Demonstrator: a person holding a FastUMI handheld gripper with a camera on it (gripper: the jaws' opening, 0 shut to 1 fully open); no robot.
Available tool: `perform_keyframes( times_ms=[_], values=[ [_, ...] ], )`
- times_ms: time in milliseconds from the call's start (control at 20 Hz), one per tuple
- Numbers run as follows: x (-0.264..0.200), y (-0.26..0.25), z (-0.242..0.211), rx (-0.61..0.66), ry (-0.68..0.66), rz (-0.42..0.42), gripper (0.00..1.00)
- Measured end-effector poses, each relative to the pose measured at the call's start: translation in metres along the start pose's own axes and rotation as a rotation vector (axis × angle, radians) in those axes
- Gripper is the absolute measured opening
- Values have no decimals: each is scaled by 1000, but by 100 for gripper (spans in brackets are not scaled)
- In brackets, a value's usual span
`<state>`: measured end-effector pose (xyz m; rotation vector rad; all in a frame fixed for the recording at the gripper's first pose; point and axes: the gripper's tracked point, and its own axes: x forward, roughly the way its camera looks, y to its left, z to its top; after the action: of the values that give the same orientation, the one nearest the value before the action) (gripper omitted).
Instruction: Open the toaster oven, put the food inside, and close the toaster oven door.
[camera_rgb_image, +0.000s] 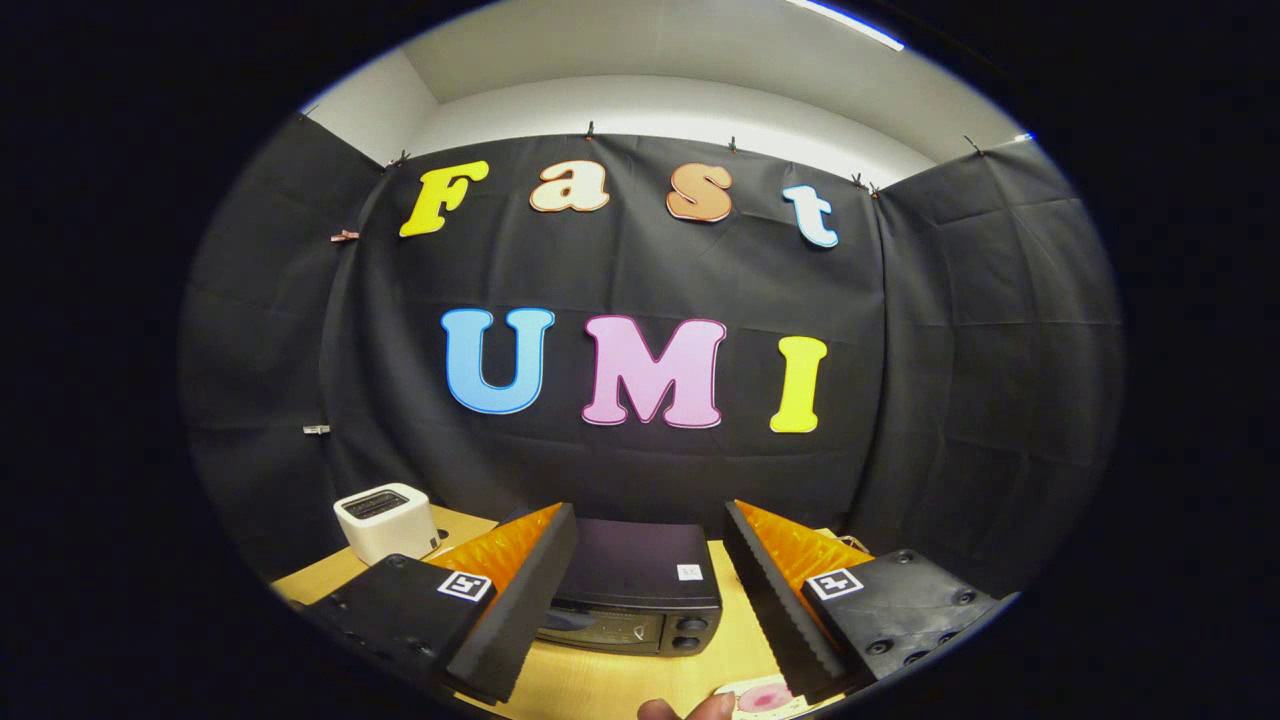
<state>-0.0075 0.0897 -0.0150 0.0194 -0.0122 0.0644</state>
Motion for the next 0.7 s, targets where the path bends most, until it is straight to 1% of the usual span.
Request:
perform_keyframes(
  times_ms=[150, 250, 550, 700],
  values=[
    [6, 22, -11, -5, 10, 11, 97],
    [14, 39, -28, 8, 45, 25, 98],
    [44, 84, -113, 86, 227, 40, 98],
    [56, 95, -161, 73, 324, 33, 98]
  ],
)
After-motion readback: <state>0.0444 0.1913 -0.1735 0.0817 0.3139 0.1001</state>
